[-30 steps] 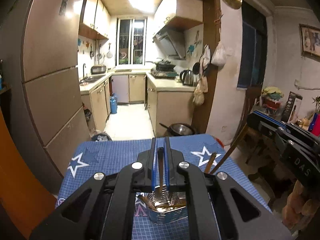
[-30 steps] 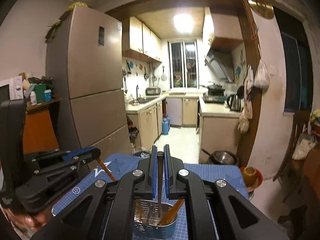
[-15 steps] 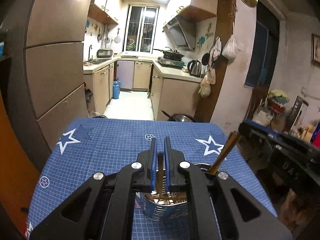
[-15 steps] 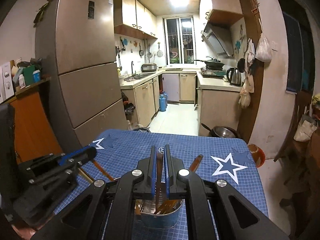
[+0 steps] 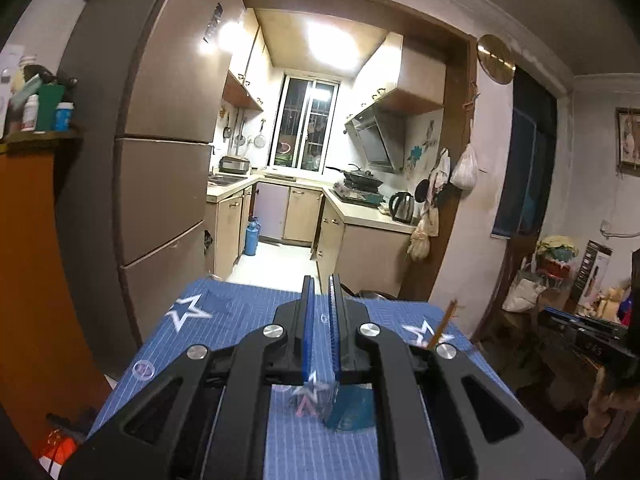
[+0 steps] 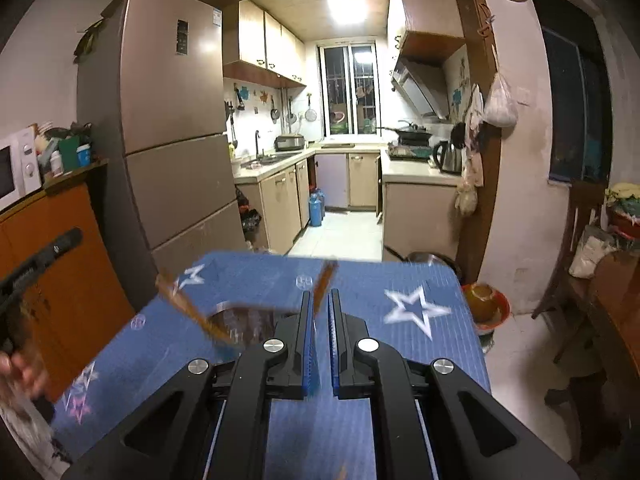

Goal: Organize utensils
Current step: 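Move both open tools back toward the last chopsticks on the tablecloth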

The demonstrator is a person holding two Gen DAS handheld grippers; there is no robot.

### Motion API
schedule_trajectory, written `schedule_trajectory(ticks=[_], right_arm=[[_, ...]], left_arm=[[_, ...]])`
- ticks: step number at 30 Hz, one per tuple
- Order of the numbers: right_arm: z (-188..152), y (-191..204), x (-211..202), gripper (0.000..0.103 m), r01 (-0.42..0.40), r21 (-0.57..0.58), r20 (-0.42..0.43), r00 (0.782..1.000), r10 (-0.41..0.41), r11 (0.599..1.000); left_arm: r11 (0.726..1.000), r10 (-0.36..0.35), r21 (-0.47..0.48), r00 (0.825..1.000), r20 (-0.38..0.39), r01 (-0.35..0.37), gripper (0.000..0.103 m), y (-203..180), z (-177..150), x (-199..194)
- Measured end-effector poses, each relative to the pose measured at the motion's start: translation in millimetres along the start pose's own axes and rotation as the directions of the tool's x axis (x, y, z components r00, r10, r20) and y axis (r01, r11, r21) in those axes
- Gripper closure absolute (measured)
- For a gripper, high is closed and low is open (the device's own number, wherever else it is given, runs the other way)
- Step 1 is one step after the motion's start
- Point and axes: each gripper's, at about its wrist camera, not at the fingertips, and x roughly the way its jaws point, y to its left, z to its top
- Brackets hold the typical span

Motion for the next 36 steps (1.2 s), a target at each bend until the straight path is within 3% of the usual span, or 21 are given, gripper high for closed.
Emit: schedule_trajectory(ticks=[4, 9, 15, 19, 23, 26, 31, 36], right_arm=[[-46.3, -12.0, -43.4, 0.094, 0.014, -0.036, -0.025, 1.000, -0.015, 0.999], [-119.5, -19.3, -90.4, 0.094, 0.011, -0.002, -0.049, 0.999, -0.011, 1.000], [-244.0, 15.4, -125.4, 0.094, 0.049, -0.048, -0.104, 0.993, -0.054, 0.998], [-299.2, 31.4, -129.4, 0.094, 0.054, 0.011, -0.148, 0.988, -0.052, 0.998], [-317.5, 38.6, -128.9, 0.094, 0.065, 0.067, -0.145, 0.988, -0.055, 0.996], [-322.3, 42.8, -124.8, 0.074, 0.059, 0.093, -0.132, 0.990, -0.047, 0.994], [-326.1, 54.5, -119.1, 0.073, 0.041, 0.052, -0.112, 0.993, -0.035, 0.998], [-332.8, 67.1, -114.3, 0.074, 0.062, -0.005, -0.091, 0.994, -0.062, 0.998]], left_arm=[[0.998, 0.003, 0.062, 0.999, -0.041, -0.001, 0.097, 6.0, -38.1, -32.8], [0.980, -0.011, 0.194, 0.986, -0.169, 0.044, 0.097, -6.2, -124.8, -70.7], [0.936, -0.026, 0.334, 0.964, -0.263, 0.116, 0.097, -42.9, -232.2, -120.3], [0.927, -0.036, 0.354, 0.967, -0.254, 0.128, 0.097, -55.0, -269.5, -138.3], [0.920, -0.038, 0.366, 0.963, -0.269, 0.139, 0.097, -62.3, -290.8, -142.5], [0.921, -0.024, 0.369, 0.963, -0.270, 0.126, 0.097, -69.0, -302.8, -137.6], [0.911, 0.006, 0.401, 0.970, -0.243, 0.094, 0.092, -78.8, -318.3, -134.1], [0.926, 0.041, 0.374, 0.970, -0.240, 0.054, 0.090, -77.5, -324.0, -128.9]])
